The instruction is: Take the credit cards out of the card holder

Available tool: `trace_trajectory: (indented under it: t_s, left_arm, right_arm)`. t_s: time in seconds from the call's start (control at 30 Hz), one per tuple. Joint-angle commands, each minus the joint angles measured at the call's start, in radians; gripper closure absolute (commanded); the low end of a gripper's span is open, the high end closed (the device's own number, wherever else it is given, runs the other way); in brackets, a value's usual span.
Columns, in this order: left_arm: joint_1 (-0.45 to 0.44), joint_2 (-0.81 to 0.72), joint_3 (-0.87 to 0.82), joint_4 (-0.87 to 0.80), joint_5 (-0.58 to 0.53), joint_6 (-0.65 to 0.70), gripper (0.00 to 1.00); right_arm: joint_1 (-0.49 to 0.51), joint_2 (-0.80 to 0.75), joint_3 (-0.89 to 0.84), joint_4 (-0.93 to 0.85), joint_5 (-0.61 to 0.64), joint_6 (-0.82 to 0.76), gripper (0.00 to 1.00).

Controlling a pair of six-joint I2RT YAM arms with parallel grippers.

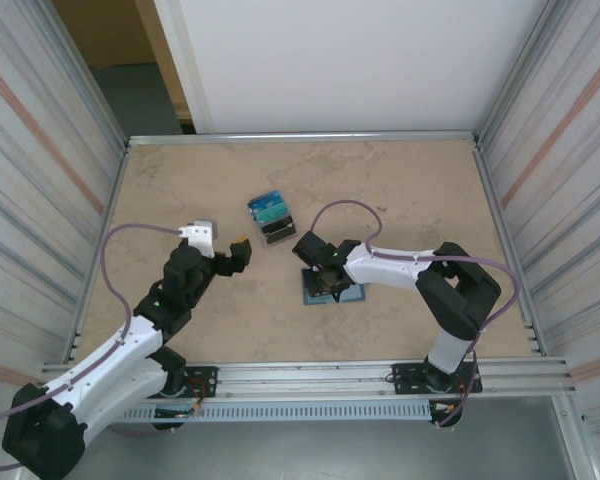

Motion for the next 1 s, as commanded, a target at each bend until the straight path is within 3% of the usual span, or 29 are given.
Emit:
trace_trajectory:
  t_s: [0.0, 0.33, 0.97]
  left_arm:
    - [-0.026, 0.009, 0.040, 0.033, -0.011, 0.050, 0.01]
    - [-0.125, 0.098, 0.087, 0.062, -0.095, 0.150, 0.01]
    - [-0.242, 0.253, 0.149, 0.113, -0.156, 0.231, 0.01]
  right_arm:
    - [-0.007, -0.030, -0.021, -0.049, 0.048, 0.023, 0.74]
    - [-0.031, -0.090, -0.045, -0.105, 0.145, 0.066, 0.68]
    - [-0.145, -0.262, -0.178, -0.127, 0.195, 0.113, 0.65]
